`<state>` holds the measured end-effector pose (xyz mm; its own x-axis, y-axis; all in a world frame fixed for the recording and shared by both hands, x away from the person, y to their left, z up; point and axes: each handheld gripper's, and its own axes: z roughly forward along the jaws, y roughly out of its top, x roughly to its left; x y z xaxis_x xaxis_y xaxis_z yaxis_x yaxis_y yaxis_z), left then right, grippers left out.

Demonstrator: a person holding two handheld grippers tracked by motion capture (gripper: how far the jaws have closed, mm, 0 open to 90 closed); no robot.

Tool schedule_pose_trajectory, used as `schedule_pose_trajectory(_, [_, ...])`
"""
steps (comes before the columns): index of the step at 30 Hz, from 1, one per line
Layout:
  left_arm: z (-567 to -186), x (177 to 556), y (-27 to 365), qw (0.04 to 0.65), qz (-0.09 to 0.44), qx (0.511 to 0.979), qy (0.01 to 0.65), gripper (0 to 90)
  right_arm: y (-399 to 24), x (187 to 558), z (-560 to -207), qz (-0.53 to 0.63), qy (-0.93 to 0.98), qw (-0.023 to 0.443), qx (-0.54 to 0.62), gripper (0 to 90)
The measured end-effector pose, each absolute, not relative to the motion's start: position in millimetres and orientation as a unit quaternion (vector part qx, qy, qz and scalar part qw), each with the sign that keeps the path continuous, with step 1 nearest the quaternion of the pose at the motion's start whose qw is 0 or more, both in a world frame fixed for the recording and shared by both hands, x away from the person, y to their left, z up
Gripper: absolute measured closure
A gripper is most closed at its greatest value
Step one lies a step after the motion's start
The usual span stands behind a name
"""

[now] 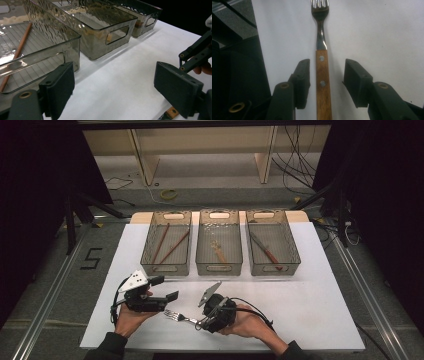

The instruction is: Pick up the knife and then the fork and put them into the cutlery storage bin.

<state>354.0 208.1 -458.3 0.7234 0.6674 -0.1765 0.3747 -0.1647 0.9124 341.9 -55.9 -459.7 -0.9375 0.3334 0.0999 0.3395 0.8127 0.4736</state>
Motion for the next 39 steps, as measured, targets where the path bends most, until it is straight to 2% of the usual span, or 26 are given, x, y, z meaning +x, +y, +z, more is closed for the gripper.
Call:
schedule_pose_trajectory(19, [-458.2,353.9,207.9,0.544,0.134,0.753,0.345,16.4,-50.7,337.1,-468.8,-0.223,-0.962,-0.004,-0.159,69.0])
schedule_pose_trajectory(26, [-458.3,353.8,207.8,0.544,0.135,0.753,0.345,16.4,-49.1,333.9,-468.7,-0.211,-0.966,-0.021,-0.148,75.2])
schedule_pose_trajectory(39, [-458.2,353.7,207.7,0.543,0.135,0.754,0.344,16.4,-46.7,334.8,-468.1,-0.203,-0.968,-0.019,-0.146,77.4])
